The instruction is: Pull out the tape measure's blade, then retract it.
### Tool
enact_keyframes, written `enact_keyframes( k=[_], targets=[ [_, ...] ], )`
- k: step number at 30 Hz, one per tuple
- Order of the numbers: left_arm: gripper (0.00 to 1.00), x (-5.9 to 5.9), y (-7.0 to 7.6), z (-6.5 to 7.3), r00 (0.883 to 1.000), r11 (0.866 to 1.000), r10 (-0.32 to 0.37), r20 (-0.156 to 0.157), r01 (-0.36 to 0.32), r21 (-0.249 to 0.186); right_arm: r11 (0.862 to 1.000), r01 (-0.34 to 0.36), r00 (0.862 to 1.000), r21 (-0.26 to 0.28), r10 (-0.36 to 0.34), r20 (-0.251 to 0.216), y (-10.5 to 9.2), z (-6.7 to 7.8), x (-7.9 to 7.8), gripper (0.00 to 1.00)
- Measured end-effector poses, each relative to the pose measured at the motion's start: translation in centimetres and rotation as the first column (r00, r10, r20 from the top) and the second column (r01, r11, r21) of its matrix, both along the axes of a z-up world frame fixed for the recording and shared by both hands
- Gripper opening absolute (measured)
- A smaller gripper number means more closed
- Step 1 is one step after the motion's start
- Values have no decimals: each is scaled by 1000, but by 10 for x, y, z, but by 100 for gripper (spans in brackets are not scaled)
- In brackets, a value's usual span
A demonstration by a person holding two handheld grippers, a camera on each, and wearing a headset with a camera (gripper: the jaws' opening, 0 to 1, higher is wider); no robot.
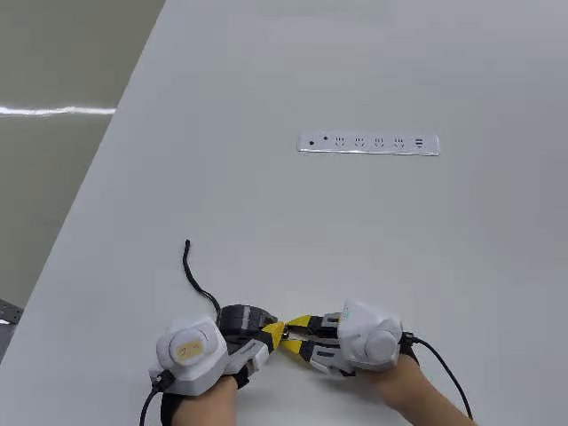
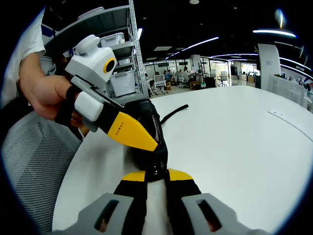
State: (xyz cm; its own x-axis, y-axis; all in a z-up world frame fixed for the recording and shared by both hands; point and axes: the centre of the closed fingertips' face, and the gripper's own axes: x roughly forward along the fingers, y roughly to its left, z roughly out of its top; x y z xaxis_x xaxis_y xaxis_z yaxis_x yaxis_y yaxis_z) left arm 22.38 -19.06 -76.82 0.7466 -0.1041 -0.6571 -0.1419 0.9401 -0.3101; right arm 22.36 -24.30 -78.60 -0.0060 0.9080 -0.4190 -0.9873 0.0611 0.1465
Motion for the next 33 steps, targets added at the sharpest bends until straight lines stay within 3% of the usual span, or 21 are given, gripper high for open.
enact_keyframes(
  k=[4,8,12,25,33],
  targets=[
    [65,-1,-2,-2,998,996,-64,-5,65,61,1000,0,1000,-1,0,6,-1,2,-1,14],
    [65,-1,-1,-3,998,997,-63,-2,63,53,1000,6,1000,2,-6,-4,-1,1,0,15],
    [69,2,-4,0,997,996,-75,12,74,58,1000,17,1000,6,-17,-8,0,1,2,21],
    [70,2,-3,1,998,997,-63,17,62,46,1000,13,1000,5,-13,-9,1,3,0,23],
    [69,-1,-6,0,993,992,-118,13,117,55,1000,20,1000,-6,-20,-9,-4,2,-2,25]
  ],
)
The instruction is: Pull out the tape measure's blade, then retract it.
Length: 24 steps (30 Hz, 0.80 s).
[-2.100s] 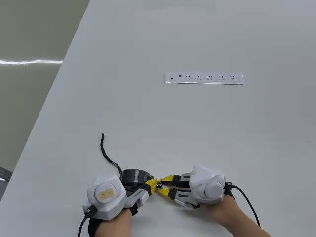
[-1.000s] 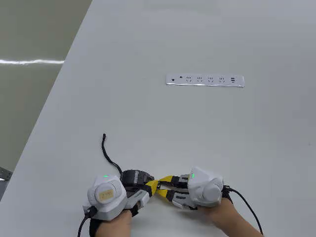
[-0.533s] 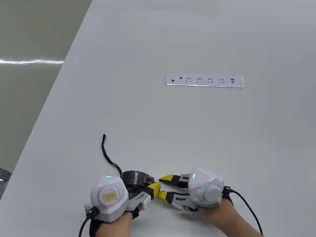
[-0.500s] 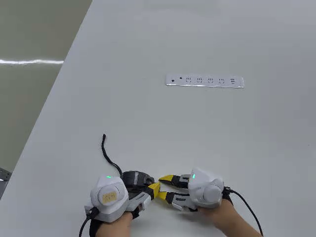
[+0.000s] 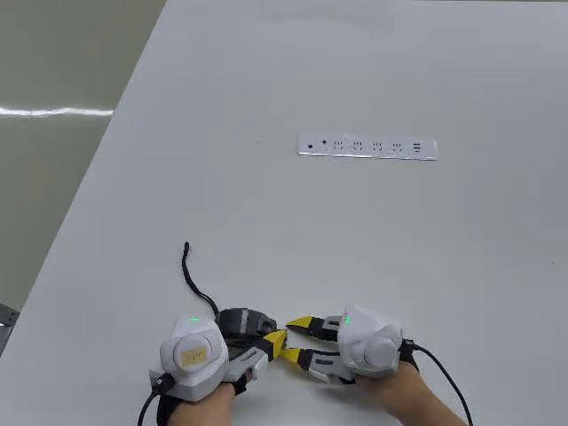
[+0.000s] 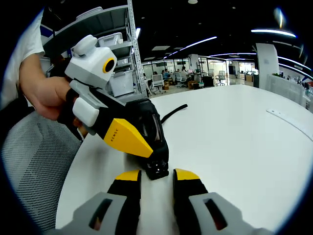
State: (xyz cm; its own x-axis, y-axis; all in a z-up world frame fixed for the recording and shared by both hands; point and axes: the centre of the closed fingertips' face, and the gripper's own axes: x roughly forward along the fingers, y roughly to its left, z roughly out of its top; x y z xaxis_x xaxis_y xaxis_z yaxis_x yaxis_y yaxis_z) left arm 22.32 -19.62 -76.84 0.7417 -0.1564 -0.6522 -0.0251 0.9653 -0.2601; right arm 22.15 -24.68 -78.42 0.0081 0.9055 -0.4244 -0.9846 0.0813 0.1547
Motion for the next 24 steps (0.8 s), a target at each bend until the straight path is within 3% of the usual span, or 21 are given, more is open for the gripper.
enact_keyframes(
  k=[4,11,24],
  targets=[
    [70,-1,-1,0,999,998,-51,5,51,32,1000,1,1000,4,-1,7,-2,2,-1,25],
    [70,-6,6,-1,998,998,-57,3,57,26,1000,23,1000,-3,-23,0,-7,4,-1,26],
    [70,-6,3,6,985,984,-166,36,163,67,997,80,997,13,-80,-16,-18,12,-1,31]
  ],
)
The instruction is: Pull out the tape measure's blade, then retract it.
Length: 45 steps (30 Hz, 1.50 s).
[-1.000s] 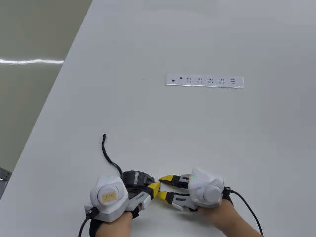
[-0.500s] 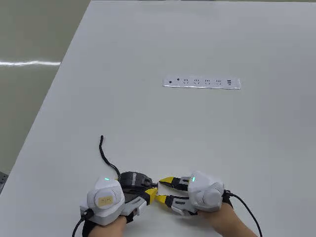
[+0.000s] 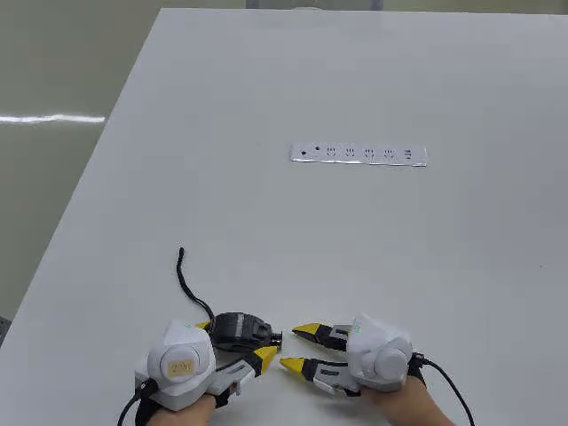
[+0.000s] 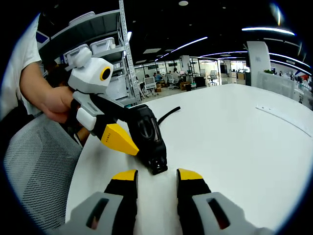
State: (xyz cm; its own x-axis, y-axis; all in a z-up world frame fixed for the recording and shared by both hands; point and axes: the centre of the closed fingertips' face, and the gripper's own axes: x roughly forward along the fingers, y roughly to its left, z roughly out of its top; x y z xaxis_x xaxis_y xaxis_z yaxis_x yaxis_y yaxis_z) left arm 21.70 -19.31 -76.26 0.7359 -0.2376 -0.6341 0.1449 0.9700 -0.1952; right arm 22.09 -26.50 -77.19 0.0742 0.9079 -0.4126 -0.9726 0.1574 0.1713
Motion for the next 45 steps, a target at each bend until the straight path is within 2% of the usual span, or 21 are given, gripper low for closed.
enact_keyframes(
  k=[11,13,19,26,32,39,45],
  targets=[
    [70,-3,-1,3,998,998,-65,13,65,7,999,53,998,9,-53,-17,-10,9,3,33],
    [70,-4,0,4,997,997,-78,17,77,22,998,58,998,6,-58,-20,-12,9,2,34],
    [70,-8,4,7,995,996,-93,24,93,19,997,77,997,5,-76,-27,-18,14,1,36],
    [70,-12,2,13,989,990,-140,42,139,26,995,101,995,-5,-101,-25,-30,19,-1,39],
    [70,-17,4,17,987,988,-153,50,152,22,992,129,991,0,-129,-29,-38,25,-3,42],
    [70,-24,6,22,982,984,-176,63,174,38,985,169,984,9,-169,-59,-46,29,-7,47],
    [71,-30,10,25,980,983,-183,74,179,50,984,180,982,12,-179,-52,-50,35,-11,49]
  ],
)
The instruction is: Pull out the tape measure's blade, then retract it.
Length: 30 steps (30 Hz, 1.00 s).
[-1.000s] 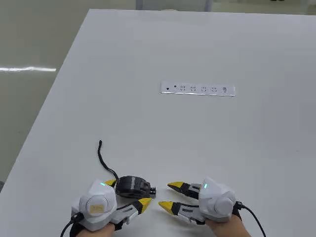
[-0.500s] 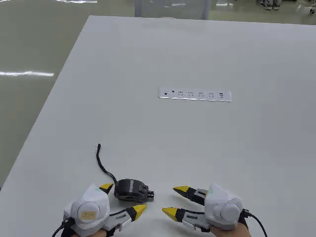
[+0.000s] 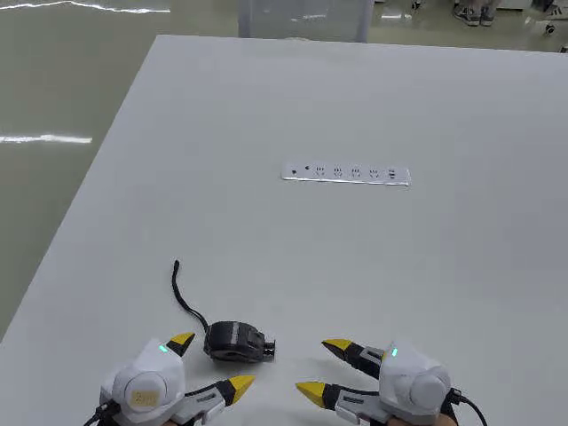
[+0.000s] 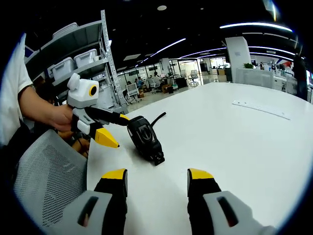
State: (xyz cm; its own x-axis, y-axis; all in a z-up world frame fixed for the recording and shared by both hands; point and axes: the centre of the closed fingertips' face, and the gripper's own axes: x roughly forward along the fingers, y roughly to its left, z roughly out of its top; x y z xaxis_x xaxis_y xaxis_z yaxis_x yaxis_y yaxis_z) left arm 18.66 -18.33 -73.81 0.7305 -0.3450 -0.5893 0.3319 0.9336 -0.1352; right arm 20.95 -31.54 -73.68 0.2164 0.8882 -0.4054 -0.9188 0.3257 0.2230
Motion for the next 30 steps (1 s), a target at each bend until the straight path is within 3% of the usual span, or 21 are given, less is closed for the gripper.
enact_keyframes(
  k=[2,5,16,30],
  targets=[
    [71,-3,2,0,1000,1000,-7,4,7,18,1000,6,1000,-2,-6,2,-3,1,0,49],
    [71,-7,6,2,1000,1000,1,2,-1,0,1000,23,1000,-2,-23,-1,-9,1,2,50],
    [74,-22,25,5,1000,1000,7,4,-7,-1,999,39,999,-29,-38,25,-30,7,-1,52],
    [73,-37,28,6,1000,1000,-29,1,29,11,997,69,997,-34,-68,40,-49,15,-9,55]
  ],
)
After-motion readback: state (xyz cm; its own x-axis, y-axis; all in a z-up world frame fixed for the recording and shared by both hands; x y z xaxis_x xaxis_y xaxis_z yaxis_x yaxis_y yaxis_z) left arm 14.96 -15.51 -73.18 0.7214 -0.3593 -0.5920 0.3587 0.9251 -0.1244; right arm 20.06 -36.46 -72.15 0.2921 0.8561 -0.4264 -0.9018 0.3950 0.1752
